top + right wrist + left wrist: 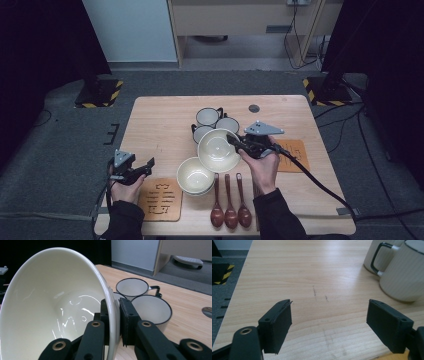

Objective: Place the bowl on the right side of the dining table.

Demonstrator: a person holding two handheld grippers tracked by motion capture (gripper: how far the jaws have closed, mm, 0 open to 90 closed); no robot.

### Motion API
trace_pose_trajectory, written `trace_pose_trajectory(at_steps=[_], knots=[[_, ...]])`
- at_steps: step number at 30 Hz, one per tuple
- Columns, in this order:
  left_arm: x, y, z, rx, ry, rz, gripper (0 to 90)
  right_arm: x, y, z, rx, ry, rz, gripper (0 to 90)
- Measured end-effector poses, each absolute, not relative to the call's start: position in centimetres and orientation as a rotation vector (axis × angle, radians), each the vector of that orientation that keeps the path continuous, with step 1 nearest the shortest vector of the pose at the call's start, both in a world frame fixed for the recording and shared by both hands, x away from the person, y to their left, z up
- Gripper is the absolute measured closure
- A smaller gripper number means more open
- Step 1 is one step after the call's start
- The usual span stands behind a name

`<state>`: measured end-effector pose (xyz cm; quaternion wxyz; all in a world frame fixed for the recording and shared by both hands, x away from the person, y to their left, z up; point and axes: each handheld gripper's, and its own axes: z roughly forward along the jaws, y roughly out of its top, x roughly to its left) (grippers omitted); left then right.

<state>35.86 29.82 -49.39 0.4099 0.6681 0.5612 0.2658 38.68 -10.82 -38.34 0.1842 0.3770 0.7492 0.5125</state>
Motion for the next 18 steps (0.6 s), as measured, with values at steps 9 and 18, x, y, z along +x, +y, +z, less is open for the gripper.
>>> trace_pose_trajectory(at_steps=[9, 18], knots=[[36.2, 30.2, -50.0, 1.717, 1.437, 0.671, 19.0, 39.0, -12.9, -38.4, 1.106, 2.086, 1.429, 82.1], [36.5, 30.7, -50.7, 1.748, 1.467, 0.675, 18.9, 39.3, -15.0, -38.4, 1.144, 2.065, 1.402, 82.1]])
